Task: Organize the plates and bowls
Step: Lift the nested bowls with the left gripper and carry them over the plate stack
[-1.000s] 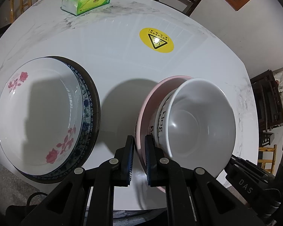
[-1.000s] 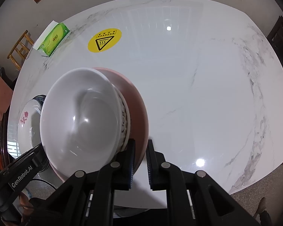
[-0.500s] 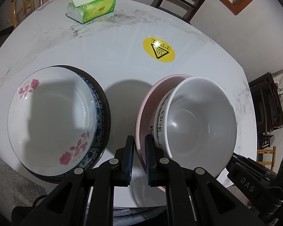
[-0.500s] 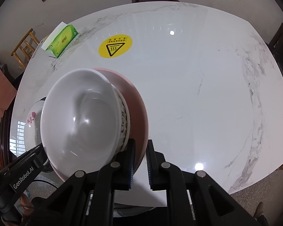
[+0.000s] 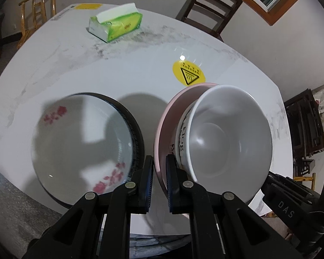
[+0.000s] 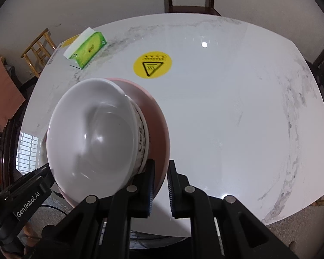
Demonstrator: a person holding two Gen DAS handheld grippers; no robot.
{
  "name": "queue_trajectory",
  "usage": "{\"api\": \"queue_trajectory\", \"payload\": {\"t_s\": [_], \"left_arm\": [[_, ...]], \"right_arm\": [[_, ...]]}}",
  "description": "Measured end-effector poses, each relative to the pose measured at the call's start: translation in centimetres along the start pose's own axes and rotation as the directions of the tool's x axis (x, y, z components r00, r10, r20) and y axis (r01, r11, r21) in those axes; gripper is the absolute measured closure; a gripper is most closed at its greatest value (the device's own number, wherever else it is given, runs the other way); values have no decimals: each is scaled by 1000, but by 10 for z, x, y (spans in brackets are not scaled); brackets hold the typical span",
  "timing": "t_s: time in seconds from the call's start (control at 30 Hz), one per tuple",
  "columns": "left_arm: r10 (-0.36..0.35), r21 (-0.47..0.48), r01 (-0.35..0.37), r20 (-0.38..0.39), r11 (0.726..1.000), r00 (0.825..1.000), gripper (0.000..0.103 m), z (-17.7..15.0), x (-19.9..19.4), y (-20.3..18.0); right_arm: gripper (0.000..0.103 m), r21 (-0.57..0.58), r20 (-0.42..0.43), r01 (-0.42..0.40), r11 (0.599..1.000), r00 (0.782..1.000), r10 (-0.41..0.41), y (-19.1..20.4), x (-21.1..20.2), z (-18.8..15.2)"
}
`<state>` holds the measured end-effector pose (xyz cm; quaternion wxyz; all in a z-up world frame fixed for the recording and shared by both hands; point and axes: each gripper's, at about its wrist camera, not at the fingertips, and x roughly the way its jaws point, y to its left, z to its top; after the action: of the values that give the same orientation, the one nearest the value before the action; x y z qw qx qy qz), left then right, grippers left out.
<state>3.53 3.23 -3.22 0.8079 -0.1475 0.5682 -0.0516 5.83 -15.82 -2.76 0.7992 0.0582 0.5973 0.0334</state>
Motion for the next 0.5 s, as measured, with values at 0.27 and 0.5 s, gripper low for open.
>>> {"api": "queue_trajectory", "payload": {"t_s": [0.27,0.5], "left_arm": [[36,-23,-35,44,999,998,95,12,-30,24],[76,-62,-72,67,996,995,95,16,-48,54]], "right_arm": [[91,-51,11,-30,998,999,31,36,-11,12],[91,-108,-1,-57,992,998,58,75,-11,17]]}}
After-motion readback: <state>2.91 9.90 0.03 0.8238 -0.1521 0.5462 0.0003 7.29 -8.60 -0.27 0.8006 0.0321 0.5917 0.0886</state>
